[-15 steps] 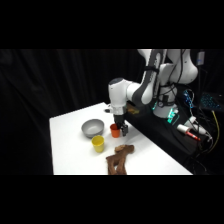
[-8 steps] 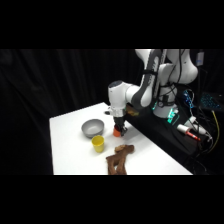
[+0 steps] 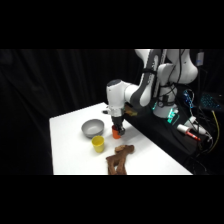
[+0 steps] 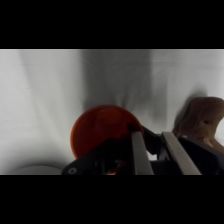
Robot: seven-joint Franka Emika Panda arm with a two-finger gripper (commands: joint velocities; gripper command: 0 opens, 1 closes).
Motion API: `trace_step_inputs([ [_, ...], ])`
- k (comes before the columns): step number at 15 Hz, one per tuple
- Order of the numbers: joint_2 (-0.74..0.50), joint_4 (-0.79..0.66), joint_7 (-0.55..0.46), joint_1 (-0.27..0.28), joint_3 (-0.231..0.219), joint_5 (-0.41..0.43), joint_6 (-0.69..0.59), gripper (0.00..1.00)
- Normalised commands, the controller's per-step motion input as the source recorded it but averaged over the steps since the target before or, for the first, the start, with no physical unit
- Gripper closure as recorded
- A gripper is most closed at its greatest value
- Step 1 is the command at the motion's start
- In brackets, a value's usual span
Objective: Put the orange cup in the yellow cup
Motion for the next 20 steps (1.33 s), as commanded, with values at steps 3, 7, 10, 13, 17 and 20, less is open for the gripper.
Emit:
trace_step_inputs([
  [3, -0.20, 0.09, 0.30, 0.144, -0.142, -0.307, -0.27, 0.95],
  [7, -0.27, 0.12, 0.21, 0.105, -0.082, -0.244, -0.43, 0.96],
  [10, -0.23, 0.17, 0.14, 0.061, -0.010, -0.180, -0.42, 0.96],
  [13, -0.14, 0.22, 0.09, 0.040, 0.033, -0.112, -0.35, 0.96],
  [17, -0.01, 0.31, 0.09, 0.051, 0.048, -0.101, -0.27, 0.96],
  [20, 0.11, 0.37, 0.11, 0.063, 0.036, -0.156, -0.21, 0.96],
])
